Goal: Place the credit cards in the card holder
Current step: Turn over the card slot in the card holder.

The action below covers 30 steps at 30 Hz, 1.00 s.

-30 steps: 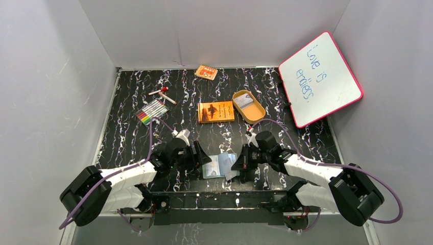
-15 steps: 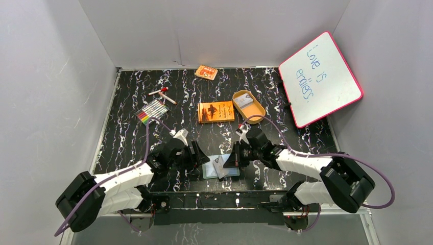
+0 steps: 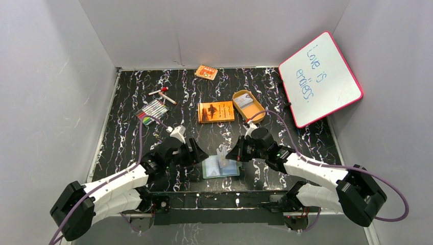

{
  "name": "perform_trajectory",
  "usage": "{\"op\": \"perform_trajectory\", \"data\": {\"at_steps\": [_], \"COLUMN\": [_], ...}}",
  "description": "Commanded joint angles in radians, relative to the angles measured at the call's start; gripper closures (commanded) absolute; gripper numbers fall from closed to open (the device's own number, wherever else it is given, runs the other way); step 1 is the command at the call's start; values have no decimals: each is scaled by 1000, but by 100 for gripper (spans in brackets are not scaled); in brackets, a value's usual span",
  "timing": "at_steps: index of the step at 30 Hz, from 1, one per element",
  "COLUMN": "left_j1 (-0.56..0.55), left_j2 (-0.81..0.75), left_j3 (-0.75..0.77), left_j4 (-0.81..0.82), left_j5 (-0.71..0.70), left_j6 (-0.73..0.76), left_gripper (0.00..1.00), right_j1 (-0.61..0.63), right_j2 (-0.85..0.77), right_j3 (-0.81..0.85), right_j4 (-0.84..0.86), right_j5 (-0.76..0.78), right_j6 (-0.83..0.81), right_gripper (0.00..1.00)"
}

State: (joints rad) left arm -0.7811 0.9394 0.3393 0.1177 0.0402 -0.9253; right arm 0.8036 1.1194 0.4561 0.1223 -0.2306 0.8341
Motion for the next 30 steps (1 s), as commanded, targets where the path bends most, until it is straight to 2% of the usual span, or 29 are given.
{"op": "perform_trajectory", "data": {"at_steps": [1,4,13,30], "left_j1": [0,1,1,1], "left_j2": [21,48,98,147], "left_j3": [55,44,11,-24], "left_j4": [-9,1,32,69], "left_j5": [9,19,36,43], "left_j6": [29,18,-5,-33], "left_gripper": [35,38,42,53], "right_j1": [4,5,11,40], "right_j2": [-30,-24,54,119], "right_j3": [-32,-65,-82,-127], "right_j4": [77,153,235,306], "right_j5": [96,115,102,83], "right_j6": [46,86,99,139], "right_gripper": [100,100,100,100]}}
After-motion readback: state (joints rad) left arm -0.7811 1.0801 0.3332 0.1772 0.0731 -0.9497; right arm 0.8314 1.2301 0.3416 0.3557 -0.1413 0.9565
